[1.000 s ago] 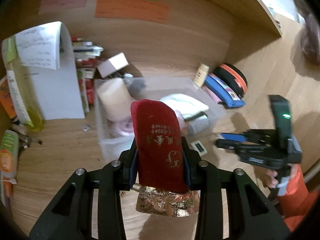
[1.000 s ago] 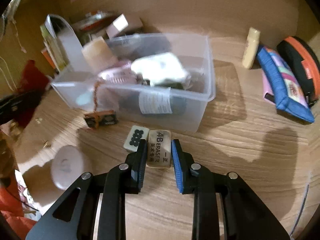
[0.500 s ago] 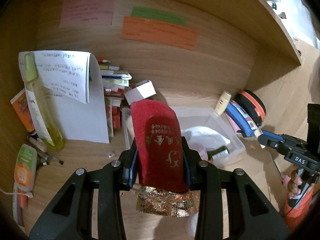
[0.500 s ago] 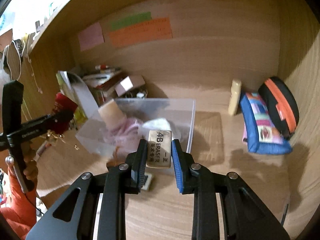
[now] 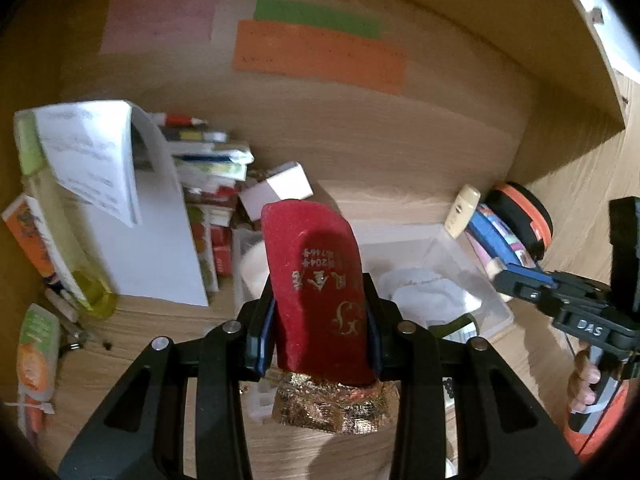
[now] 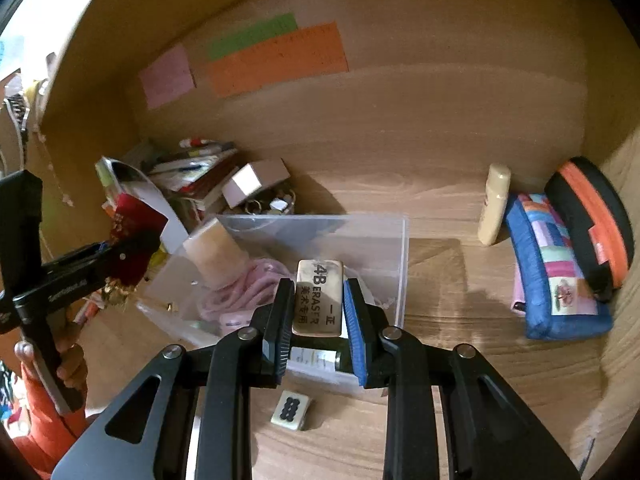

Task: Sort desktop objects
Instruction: 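Carry the red pouch and eraser over the clear box and release both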

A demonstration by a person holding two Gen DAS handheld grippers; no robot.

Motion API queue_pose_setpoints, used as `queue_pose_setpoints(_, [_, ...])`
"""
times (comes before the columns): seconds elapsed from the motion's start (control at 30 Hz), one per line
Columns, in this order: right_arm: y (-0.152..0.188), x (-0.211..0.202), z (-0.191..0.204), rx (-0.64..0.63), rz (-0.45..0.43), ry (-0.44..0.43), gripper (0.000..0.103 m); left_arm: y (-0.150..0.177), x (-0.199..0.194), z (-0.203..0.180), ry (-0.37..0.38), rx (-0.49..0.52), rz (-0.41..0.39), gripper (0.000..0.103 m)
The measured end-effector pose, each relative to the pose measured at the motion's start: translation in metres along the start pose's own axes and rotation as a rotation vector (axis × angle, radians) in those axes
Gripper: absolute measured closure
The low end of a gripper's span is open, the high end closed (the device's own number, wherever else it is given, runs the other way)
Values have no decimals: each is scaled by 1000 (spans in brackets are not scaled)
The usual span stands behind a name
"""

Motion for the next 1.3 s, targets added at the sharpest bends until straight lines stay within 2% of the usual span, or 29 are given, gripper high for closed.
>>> queue_pose_setpoints(0.2, [10,28,-8,20,74,9,80,11,21,2,-13,28,41,66])
queue_pose_setpoints(0.5, [16,34,-6,-7,86,16,79,25,40,5,-46,43,96,66])
queue_pose_setpoints(0.6, [15,35,-6,-7,81,17,78,27,39,6,-57,48,96,52])
queue_pose_setpoints(0.8, [15,36,-7,1,87,12,77,29,36,8,-90,68,100,44])
queue_pose_setpoints(0.87, [15,34,-7,1,86,4,72,28,34,6,-92,75,85,38])
queue_pose_setpoints(1.0, [14,28,-3,-12,56,14,55,25,29,0,-94,106,51,26])
queue_pose_setpoints(1.13, [12,19,-1,-19,4,22,38,22,25,-4,-84,121,28,24])
queue_pose_setpoints(1.2, [11,15,-1,-19,-20,25,31,20,24,-3,-80,116,29,22])
queue_pose_setpoints(1.23, [10,14,-1,-19,-26,25,29,19,23,-3,-80,111,30,16])
queue_pose_setpoints(1.3, [9,12,0,-19,-34,24,27,16,17,-3,-84,102,18,11])
Point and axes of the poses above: each gripper's, at about its wrist camera, not at the fingertips, and x roughly the way its jaws point, z to its left, y to its underside, the point moved 5 cm from there along x, roughly the way its jaws point, and after that the axes turned 15 degrees about y, right-handed, at the moved point
